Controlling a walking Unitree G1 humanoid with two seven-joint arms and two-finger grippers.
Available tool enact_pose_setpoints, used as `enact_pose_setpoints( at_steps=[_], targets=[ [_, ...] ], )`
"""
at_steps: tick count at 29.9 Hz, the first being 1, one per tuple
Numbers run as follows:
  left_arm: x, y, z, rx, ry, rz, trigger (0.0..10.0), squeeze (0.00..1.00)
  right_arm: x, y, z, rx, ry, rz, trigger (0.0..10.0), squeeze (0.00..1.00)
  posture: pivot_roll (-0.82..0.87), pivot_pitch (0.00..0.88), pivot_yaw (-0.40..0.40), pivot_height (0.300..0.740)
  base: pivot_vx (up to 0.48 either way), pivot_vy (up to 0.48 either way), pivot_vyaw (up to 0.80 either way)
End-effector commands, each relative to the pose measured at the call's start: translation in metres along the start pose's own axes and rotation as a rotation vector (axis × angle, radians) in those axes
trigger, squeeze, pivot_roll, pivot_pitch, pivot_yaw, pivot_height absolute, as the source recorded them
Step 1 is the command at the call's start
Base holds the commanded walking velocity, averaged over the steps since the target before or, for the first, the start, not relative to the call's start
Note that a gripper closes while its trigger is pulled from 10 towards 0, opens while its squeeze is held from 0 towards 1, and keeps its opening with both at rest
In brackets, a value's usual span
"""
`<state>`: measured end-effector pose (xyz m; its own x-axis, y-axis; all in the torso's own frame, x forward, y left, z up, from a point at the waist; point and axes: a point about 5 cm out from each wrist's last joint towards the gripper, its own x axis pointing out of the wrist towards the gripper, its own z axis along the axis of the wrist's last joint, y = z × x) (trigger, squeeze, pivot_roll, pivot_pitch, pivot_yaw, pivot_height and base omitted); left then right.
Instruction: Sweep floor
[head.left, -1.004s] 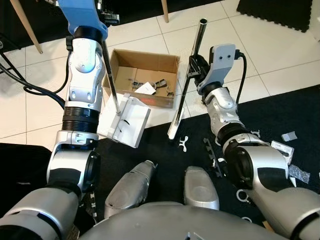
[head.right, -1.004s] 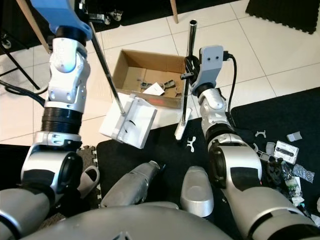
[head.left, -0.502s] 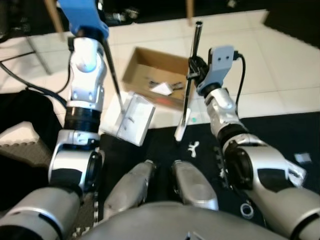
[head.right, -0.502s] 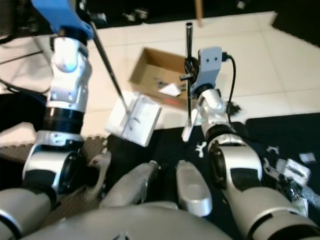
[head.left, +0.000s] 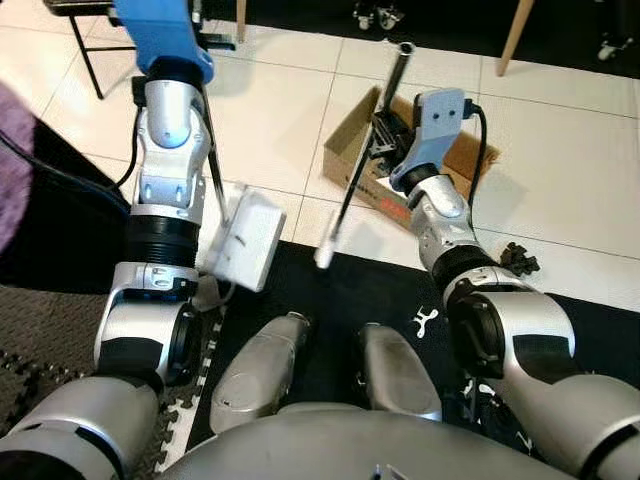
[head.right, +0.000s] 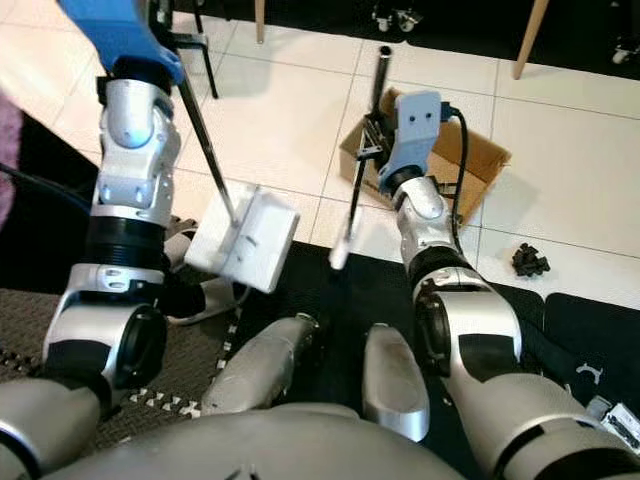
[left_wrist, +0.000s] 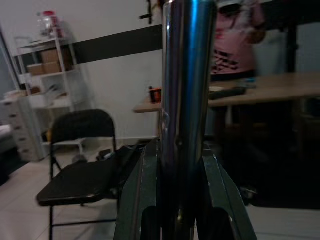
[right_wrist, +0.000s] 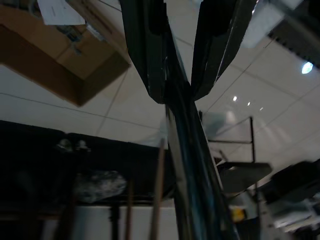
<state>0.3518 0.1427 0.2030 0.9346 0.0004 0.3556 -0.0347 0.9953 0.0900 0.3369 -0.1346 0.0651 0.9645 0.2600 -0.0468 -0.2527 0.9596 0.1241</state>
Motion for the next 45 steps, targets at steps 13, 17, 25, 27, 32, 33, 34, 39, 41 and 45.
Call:
enact_pose_setpoints(
  at_steps=[13,17,25,27,32,33,34,39,41,45],
  targets=[
    [0.003,-0.001,0.007,-0.007,-0.040,-0.007,10.0,0.00,0.002,-0.002,0.004,-0.003,-0.009,-0.002,10.0,0.00,0.01,0.000,0.039,0.740,0.000,0.000,-0.72],
    [0.003,-0.001,0.007,-0.008,-0.039,-0.006,10.0,0.00,0.001,-0.002,0.004,-0.007,-0.010,-0.003,10.0,0.00,0.01,0.000,0.039,0.740,0.000,0.000,0.00],
    [0.003,-0.001,0.007,-0.008,-0.041,-0.005,10.0,0.00,0.001,-0.002,0.004,-0.009,-0.012,0.000,10.0,0.00,0.01,0.000,0.040,0.740,0.000,0.000,0.00],
    [0.003,-0.001,0.007,-0.007,-0.042,-0.003,10.0,0.00,0.002,-0.001,0.004,-0.010,-0.016,0.001,10.0,0.00,0.01,0.000,0.039,0.740,0.000,0.000,0.00],
    [0.003,0.000,0.010,-0.006,-0.070,-0.005,10.0,0.00,0.004,-0.001,0.009,-0.014,-0.033,0.004,10.0,0.00,0.01,0.000,0.039,0.740,0.056,0.000,0.00],
    [0.003,0.000,0.010,-0.006,-0.070,-0.005,10.0,0.00,0.004,-0.001,0.009,-0.014,-0.033,0.004,10.0,0.00,0.01,0.000,0.039,0.740,0.281,0.000,0.00],
    [0.003,0.000,0.010,-0.005,-0.072,-0.005,10.0,0.00,0.005,0.000,0.010,-0.015,-0.041,0.006,10.0,0.00,0.01,0.000,0.039,0.740,0.480,0.000,0.00],
    [0.003,0.000,0.011,-0.006,-0.074,-0.005,10.0,0.00,0.007,0.002,0.015,-0.030,-0.062,0.017,10.0,0.00,0.01,0.000,0.039,0.740,0.480,0.000,0.00],
    [0.003,-0.001,0.011,-0.007,-0.075,-0.005,10.0,0.00,0.007,0.002,0.015,-0.031,-0.063,0.018,10.0,0.00,0.01,0.000,0.039,0.740,0.480,0.000,0.00],
    [0.003,-0.001,0.010,-0.006,-0.075,-0.005,10.0,0.00,0.007,0.002,0.015,-0.032,-0.062,0.019,10.0,0.00,0.01,0.000,0.039,0.740,0.480,0.000,0.00]
  ],
)
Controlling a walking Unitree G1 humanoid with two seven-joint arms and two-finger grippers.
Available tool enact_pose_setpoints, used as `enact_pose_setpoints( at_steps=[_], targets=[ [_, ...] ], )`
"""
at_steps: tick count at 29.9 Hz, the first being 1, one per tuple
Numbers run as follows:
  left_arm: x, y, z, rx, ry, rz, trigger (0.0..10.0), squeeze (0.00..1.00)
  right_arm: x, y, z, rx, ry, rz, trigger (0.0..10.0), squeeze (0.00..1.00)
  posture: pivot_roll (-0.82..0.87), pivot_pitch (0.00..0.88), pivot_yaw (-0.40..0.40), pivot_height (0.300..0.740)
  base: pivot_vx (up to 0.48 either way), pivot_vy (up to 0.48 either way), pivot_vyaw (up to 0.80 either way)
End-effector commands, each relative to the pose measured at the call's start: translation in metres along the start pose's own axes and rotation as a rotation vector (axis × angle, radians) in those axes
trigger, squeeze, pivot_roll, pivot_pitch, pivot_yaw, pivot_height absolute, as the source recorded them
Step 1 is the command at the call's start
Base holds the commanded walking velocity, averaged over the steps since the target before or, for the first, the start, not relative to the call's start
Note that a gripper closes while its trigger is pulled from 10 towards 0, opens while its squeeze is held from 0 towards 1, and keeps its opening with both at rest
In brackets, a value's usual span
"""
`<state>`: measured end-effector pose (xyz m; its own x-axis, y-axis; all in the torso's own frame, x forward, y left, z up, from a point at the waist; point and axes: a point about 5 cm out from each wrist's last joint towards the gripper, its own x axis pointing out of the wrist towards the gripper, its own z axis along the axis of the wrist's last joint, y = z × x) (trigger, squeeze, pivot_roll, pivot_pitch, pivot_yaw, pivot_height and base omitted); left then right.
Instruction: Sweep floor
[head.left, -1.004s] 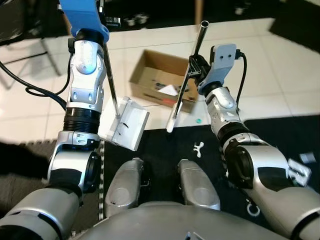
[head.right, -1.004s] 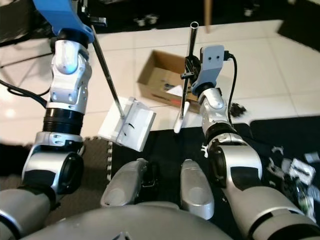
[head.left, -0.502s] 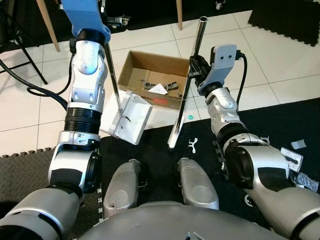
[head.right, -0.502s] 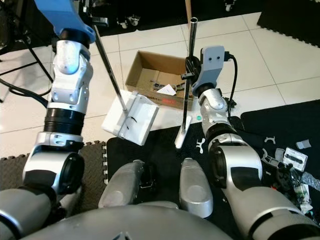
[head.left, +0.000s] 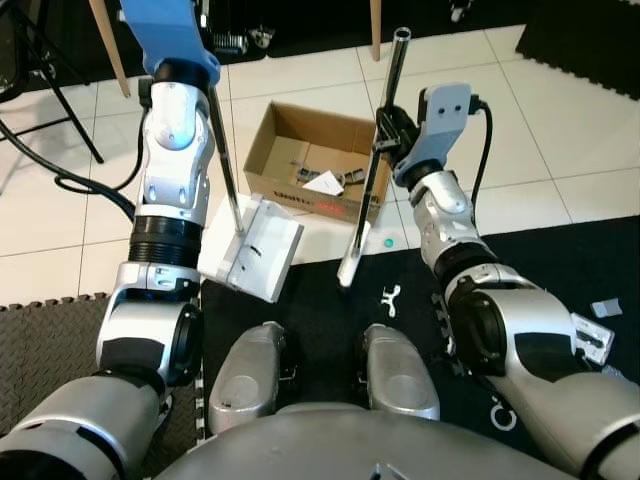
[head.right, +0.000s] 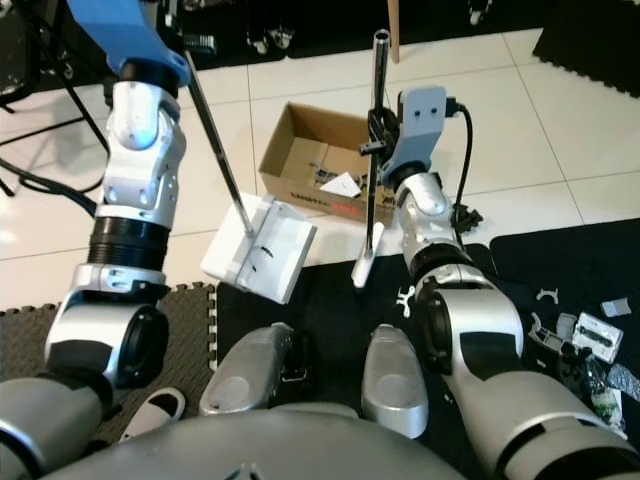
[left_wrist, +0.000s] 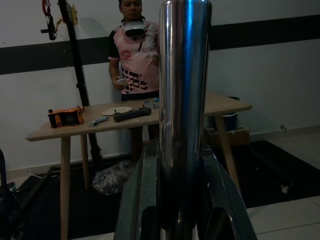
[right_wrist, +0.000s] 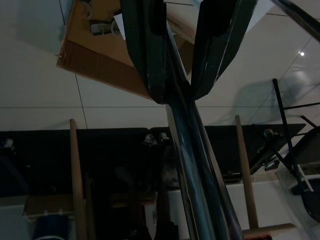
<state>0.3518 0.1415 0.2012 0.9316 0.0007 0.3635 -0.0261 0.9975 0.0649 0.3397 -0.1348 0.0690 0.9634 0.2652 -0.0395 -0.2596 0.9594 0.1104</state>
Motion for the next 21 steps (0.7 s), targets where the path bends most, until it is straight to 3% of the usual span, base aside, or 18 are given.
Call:
enact_pose_setpoints(
  at_steps=[1,8,21],
  targets=[
    [0.0038,0.0002,0.0118,0.020,-0.066,-0.007,10.0,0.00,0.0046,0.0025,0.0107,-0.018,-0.054,0.012,10.0,0.00,0.01,0.000,0.039,0.740,0.480,0.000,0.00],
    [0.0037,0.0000,0.0106,0.013,-0.060,-0.005,10.0,0.00,0.0041,0.0024,0.0099,-0.019,-0.052,0.012,10.0,0.00,0.01,0.000,0.039,0.740,0.403,0.000,0.00],
    [0.0040,0.0000,0.0083,0.020,-0.047,-0.005,10.0,0.00,0.0037,0.0024,0.0089,-0.019,-0.047,0.010,10.0,0.00,0.01,0.000,0.041,0.740,0.000,0.000,0.00]
  ],
)
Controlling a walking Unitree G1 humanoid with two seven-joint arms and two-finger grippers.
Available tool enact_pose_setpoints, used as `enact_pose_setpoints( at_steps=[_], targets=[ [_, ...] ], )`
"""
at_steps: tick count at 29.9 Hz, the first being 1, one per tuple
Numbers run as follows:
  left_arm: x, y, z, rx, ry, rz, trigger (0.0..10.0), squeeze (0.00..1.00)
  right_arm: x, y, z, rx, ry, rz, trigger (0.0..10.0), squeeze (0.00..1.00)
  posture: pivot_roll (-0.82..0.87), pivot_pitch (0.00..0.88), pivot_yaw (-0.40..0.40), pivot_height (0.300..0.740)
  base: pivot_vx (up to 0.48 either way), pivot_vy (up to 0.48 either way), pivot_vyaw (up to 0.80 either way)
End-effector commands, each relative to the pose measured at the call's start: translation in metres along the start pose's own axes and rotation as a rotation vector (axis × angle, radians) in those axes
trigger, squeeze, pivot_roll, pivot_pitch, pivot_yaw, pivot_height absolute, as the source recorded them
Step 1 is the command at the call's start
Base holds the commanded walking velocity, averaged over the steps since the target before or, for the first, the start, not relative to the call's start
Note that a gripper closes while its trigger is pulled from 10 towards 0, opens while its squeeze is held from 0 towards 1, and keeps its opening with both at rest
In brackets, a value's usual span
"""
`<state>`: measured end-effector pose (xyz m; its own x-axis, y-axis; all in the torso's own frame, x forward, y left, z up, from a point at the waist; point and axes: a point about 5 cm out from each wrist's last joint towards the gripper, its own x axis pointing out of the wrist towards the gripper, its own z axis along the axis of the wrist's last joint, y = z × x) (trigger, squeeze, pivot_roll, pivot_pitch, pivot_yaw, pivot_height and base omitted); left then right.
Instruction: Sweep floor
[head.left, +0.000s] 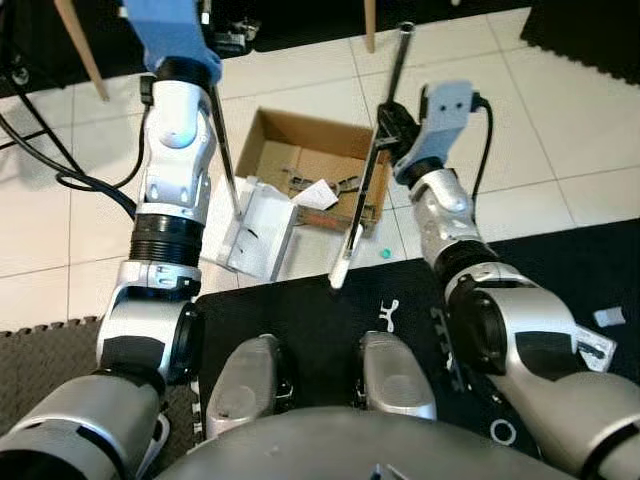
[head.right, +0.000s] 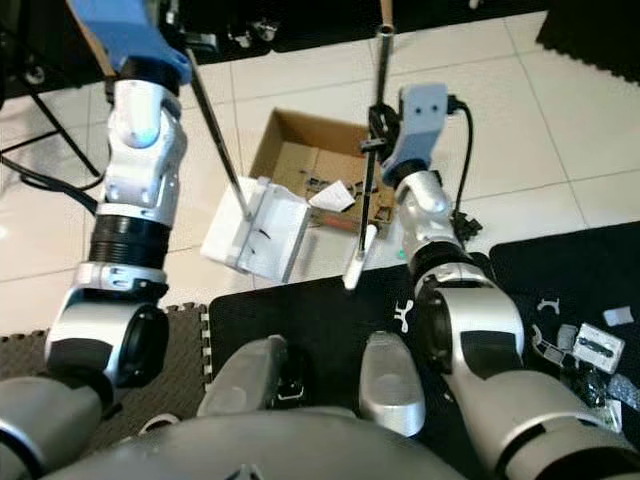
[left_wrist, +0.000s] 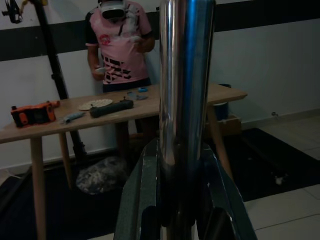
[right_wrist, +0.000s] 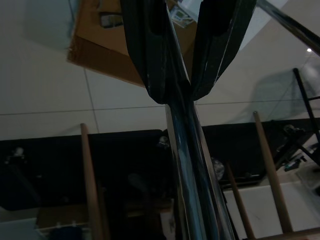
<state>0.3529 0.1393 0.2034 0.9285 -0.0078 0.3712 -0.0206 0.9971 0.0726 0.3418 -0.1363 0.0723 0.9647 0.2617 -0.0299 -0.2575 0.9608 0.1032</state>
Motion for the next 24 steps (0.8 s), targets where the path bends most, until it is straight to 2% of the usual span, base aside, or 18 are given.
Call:
enact_pose_setpoints(
  at_steps=[1,13,17,19,22,23,24],
  targets=[
    [0.002,0.002,0.006,0.015,-0.038,0.003,10.0,0.00,0.002,0.004,0.005,-0.011,-0.037,0.013,10.0,0.00,0.01,0.000,0.041,0.740,0.000,0.000,0.00],
    [0.002,0.003,0.005,0.040,-0.044,0.000,10.0,0.00,0.002,0.004,0.005,-0.013,-0.030,0.015,10.0,0.00,0.01,0.000,0.040,0.740,0.000,0.000,0.00],
    [0.004,0.009,0.004,0.066,-0.047,0.008,10.0,0.00,0.003,0.004,0.005,-0.014,-0.028,0.016,10.0,0.00,0.01,0.000,0.040,0.740,0.000,0.000,0.00],
    [0.008,0.023,0.006,0.092,-0.059,0.036,10.0,0.00,0.003,0.003,0.006,-0.016,-0.031,0.014,10.0,0.00,0.01,0.000,0.040,0.740,0.000,0.000,0.00],
    [0.010,0.029,0.008,0.098,-0.066,0.049,10.0,0.00,0.003,0.002,0.006,-0.017,-0.033,0.013,10.0,0.00,0.01,0.000,0.040,0.740,0.000,0.000,0.00],
    [0.016,0.047,0.016,0.109,-0.092,0.078,10.0,0.00,0.003,-0.001,0.009,-0.020,-0.044,0.004,10.0,0.00,0.01,0.000,0.041,0.740,0.000,0.000,0.00],
    [0.016,0.047,0.016,0.109,-0.092,0.078,10.0,0.00,0.003,-0.001,0.009,-0.020,-0.044,0.004,10.0,0.00,0.01,0.000,0.041,0.740,0.000,0.000,0.00]
  ],
)
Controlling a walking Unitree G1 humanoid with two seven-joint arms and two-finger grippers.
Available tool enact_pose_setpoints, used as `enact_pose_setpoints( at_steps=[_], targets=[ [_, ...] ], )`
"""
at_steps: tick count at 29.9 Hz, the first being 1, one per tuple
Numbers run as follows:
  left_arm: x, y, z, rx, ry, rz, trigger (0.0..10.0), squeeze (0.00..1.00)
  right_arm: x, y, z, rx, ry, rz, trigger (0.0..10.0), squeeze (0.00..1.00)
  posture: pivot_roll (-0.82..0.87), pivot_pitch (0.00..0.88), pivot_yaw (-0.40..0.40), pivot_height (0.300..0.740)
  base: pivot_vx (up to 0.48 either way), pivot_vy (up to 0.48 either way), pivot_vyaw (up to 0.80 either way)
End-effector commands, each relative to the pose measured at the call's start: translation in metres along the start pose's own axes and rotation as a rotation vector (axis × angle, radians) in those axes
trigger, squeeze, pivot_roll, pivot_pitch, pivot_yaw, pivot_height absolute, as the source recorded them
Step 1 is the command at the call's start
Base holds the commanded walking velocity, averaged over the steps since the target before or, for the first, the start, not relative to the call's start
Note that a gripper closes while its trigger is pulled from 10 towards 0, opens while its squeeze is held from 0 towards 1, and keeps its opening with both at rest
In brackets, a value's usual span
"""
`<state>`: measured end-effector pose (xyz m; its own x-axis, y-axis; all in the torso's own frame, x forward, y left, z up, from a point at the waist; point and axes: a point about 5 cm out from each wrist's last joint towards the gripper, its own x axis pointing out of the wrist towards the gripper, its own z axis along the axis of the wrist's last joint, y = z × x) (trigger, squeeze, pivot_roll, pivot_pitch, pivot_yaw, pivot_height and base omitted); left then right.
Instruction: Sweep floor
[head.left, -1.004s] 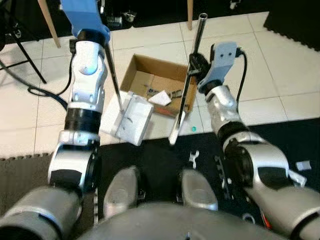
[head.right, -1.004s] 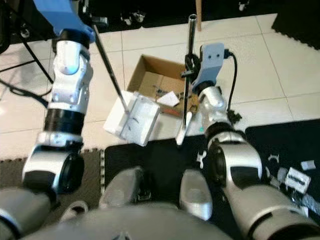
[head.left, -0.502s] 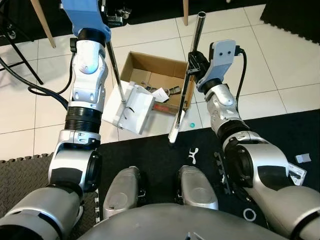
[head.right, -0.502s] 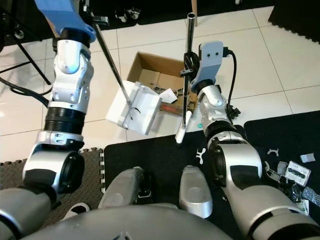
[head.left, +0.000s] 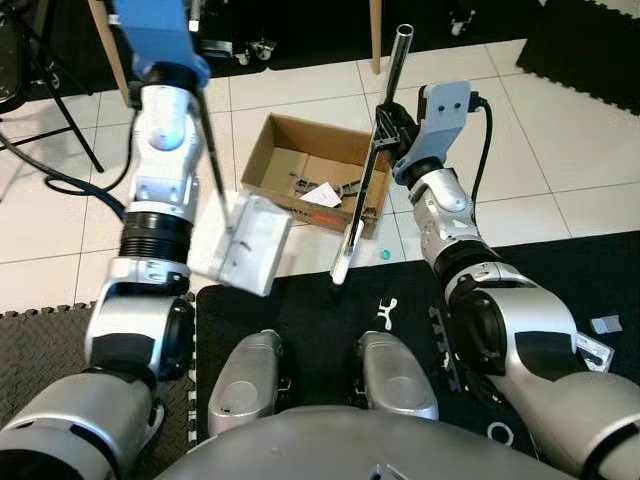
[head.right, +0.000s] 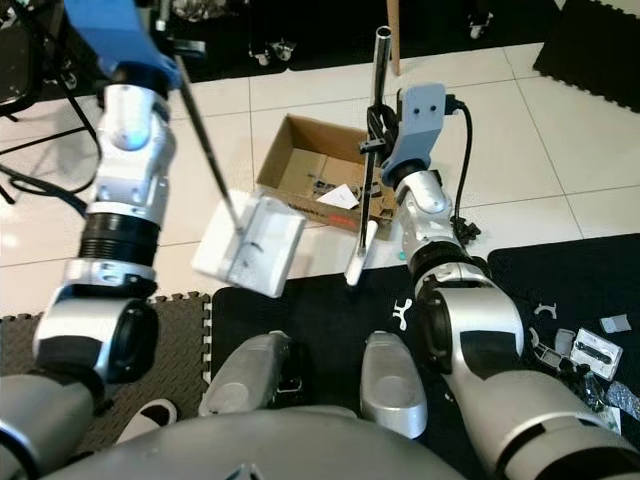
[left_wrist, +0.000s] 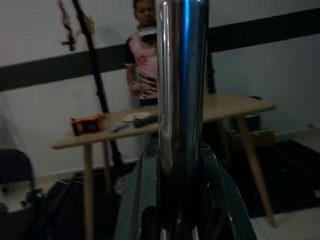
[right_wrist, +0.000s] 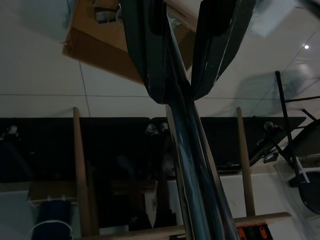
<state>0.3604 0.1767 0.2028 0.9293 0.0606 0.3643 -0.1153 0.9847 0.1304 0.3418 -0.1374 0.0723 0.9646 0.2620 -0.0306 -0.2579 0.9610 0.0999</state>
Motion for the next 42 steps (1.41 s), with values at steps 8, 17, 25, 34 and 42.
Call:
enact_pose_setpoints(
  at_steps=[8,17,25,34,42],
  targets=[
    [0.010,0.019,0.017,0.033,-0.102,-0.010,10.0,0.00,0.004,-0.005,0.012,-0.021,-0.051,-0.014,10.0,0.00,0.01,0.000,0.042,0.740,0.000,0.000,0.00],
    [-0.016,-0.004,-0.017,0.047,-0.024,-0.111,10.0,0.00,0.001,-0.011,0.013,-0.026,-0.060,-0.026,10.0,0.00,0.00,0.000,0.039,0.740,0.000,0.000,0.00],
    [-0.022,-0.020,-0.018,-0.154,0.055,-0.273,10.0,0.00,-0.001,-0.013,0.010,-0.029,-0.048,-0.032,10.0,0.00,0.01,0.000,0.038,0.740,0.000,0.000,0.00],
    [-0.024,-0.017,-0.026,-0.188,0.089,-0.268,10.0,0.00,-0.002,-0.015,0.009,-0.039,-0.041,-0.036,10.0,0.00,0.01,0.000,0.039,0.740,0.000,0.000,0.00],
    [-0.024,-0.017,-0.023,-0.174,0.080,-0.269,10.0,0.00,-0.014,-0.037,0.004,-0.274,0.049,-0.019,10.0,0.00,0.01,0.000,0.029,0.740,0.000,0.000,0.00]
  ],
)
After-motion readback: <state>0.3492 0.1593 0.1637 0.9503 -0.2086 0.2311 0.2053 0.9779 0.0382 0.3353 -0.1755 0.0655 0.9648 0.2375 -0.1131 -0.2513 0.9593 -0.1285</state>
